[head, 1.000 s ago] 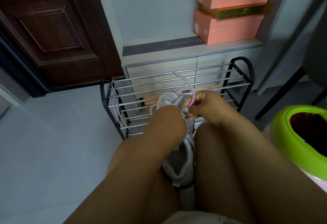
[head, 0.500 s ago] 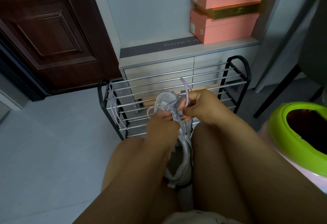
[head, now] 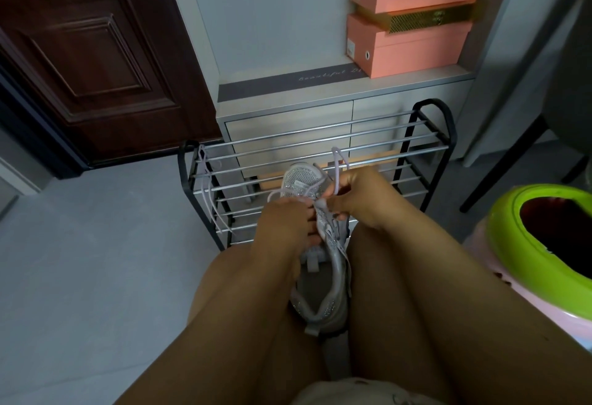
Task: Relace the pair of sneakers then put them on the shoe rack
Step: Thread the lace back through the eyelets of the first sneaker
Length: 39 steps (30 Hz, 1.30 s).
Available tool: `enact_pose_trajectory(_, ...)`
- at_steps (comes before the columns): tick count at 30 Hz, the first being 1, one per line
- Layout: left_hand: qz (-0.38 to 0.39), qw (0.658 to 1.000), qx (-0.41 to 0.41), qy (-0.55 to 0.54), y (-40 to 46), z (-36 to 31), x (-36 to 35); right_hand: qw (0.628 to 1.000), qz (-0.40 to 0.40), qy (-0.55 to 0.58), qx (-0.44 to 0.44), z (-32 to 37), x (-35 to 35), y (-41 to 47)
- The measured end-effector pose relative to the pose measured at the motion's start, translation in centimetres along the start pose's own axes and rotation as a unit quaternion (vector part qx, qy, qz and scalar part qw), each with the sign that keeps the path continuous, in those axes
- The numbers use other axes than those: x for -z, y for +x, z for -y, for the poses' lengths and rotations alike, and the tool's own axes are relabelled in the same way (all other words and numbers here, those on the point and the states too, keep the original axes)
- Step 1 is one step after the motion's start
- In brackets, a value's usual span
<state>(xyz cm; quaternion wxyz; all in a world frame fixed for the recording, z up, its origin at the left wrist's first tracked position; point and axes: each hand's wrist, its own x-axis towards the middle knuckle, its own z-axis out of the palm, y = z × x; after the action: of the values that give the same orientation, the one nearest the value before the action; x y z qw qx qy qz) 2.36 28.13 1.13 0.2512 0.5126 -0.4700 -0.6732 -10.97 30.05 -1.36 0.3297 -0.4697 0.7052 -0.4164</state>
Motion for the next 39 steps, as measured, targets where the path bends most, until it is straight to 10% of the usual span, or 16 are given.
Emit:
enact_pose_trajectory(9, -0.019, 0.999, 0.035, -0.023, 0.5, -0.6, 0.7, 0.988, 0.15, -0.013, -0.023, 2.0, 0.3, -1.5)
enact_pose_trajectory(24, -0.009, 0.995, -0.039, 0.094, 1.9, 1.0, 0.3, 0.984, 0.161, -0.049, -0.052, 0.2, 1.1, -0.5)
enact_pose_trajectory(31, -0.134, 0.946, -0.175, 0.238, 2.6, 2.6, 0.5, 0.985, 0.156, -0.031, -0.065, 0.0, 1.4, -0.5)
enact_pose_trajectory(39, -0.045, 0.845, -0.22, 0.485, 3.6, 2.1, 1.1, 0.985, 0.165, 0.016, -0.055, -0.1, 1.2, -0.5)
